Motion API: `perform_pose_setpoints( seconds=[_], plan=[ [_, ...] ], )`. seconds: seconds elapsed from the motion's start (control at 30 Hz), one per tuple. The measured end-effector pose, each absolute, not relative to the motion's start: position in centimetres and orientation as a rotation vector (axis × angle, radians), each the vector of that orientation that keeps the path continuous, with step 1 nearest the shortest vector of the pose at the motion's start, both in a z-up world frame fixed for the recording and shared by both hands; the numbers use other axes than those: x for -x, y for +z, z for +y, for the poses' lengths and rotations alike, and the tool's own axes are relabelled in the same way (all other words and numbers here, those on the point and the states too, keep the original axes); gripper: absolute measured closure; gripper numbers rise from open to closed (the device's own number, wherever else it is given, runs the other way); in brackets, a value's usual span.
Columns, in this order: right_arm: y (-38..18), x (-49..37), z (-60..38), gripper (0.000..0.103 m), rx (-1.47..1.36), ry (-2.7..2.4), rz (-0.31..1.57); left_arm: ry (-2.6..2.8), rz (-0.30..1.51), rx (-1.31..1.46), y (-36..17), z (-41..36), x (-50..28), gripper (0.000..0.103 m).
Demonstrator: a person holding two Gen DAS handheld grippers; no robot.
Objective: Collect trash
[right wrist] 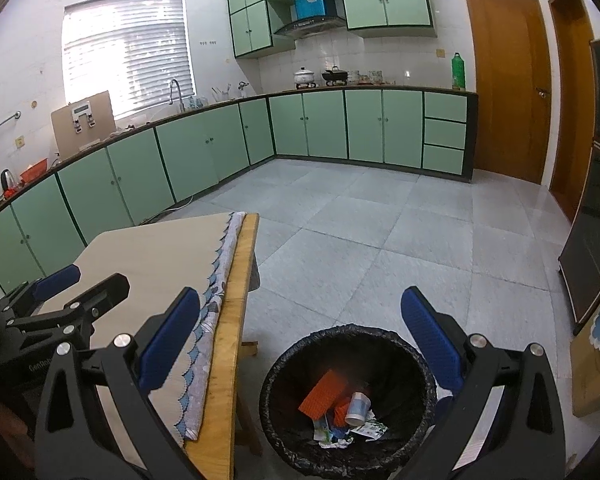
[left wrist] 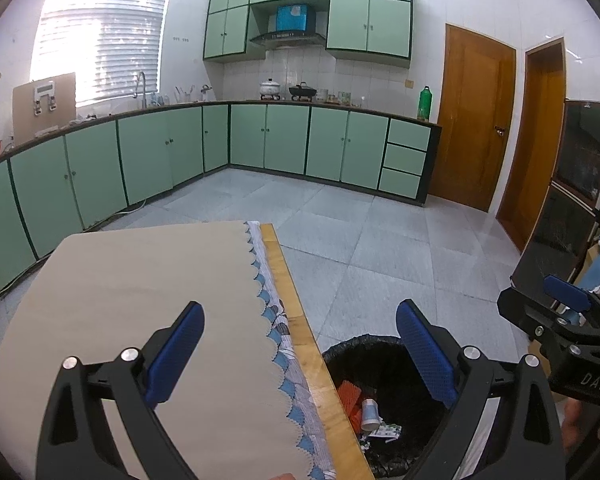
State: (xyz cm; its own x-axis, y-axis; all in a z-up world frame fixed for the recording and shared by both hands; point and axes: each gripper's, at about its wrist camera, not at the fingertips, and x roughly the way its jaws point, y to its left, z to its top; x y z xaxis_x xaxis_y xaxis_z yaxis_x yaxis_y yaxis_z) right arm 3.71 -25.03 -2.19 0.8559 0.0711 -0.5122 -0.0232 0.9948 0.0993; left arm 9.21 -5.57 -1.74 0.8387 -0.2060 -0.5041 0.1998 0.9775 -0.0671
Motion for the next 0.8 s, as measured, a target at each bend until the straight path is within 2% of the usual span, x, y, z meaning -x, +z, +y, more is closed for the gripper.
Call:
perform_pose_setpoints(
  seconds=[0.8],
  plan=[
    [-1.7, -3.2, -24.3, 0.005, -0.078, 0.067, 0.519, -0.203, 0.492, 0.006, -0.2, -4.6, -7.9, 0.008]
  ],
)
